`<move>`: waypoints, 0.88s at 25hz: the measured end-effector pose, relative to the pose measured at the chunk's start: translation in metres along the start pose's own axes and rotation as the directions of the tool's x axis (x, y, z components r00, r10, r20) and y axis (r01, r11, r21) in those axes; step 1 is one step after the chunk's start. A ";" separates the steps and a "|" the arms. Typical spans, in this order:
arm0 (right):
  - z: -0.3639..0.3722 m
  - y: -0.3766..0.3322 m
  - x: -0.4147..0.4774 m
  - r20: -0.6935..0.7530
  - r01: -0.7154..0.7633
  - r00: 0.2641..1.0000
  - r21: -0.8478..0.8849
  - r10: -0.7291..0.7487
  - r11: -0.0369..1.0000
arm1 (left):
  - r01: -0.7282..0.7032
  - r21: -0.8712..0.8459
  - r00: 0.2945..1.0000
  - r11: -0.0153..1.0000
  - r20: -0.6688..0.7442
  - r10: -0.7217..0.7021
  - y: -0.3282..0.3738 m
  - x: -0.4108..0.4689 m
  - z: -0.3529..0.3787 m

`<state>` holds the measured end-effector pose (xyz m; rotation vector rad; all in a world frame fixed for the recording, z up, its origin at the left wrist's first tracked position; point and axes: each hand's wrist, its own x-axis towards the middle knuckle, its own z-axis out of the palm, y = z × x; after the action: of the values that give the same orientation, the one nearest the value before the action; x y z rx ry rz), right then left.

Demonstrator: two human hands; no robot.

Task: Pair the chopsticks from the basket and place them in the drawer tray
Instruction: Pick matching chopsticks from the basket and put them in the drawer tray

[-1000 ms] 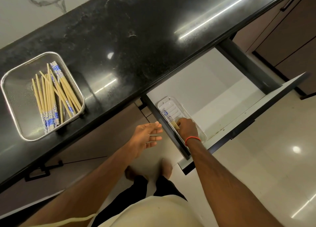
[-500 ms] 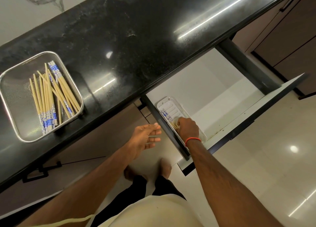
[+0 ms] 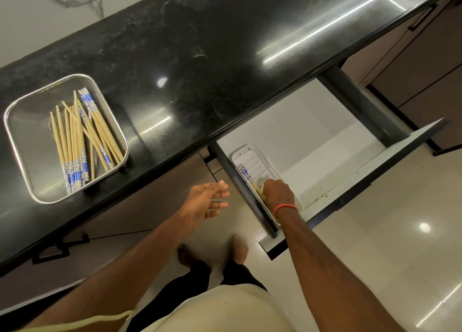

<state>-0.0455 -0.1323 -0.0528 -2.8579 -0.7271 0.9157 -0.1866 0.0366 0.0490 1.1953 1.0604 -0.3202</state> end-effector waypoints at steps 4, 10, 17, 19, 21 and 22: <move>-0.004 0.004 -0.006 0.029 0.039 0.999 -0.003 -0.039 0.999 | -0.041 -0.017 0.999 0.999 -0.004 0.041 0.005 -0.007 -0.013; -0.002 -0.007 -0.018 -0.059 -0.002 0.998 0.017 0.003 1.000 | -0.088 -0.007 0.996 0.996 -0.028 0.087 0.006 -0.017 -0.042; -0.006 -0.007 -0.016 -0.030 -0.069 0.997 0.093 0.072 0.993 | -0.097 0.024 0.993 0.995 -0.064 0.099 -0.001 -0.023 -0.079; -0.013 -0.010 -0.017 -0.026 -0.094 0.995 0.113 0.097 0.989 | -0.120 0.035 0.990 0.992 -0.064 0.122 0.002 -0.027 -0.085; -0.028 -0.018 -0.021 -0.075 -0.103 0.990 0.164 0.117 0.981 | -0.165 0.060 0.984 0.985 -0.054 0.168 0.007 -0.033 -0.089; -0.039 -0.025 -0.024 -0.128 -0.084 0.986 0.191 0.109 0.978 | -0.191 0.069 0.980 0.979 -0.047 0.195 0.012 -0.036 -0.089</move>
<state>-0.0511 -0.1174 -0.0030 -2.7772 -0.4668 0.7426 -0.2409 0.1075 0.0863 1.3599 0.9773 -0.1728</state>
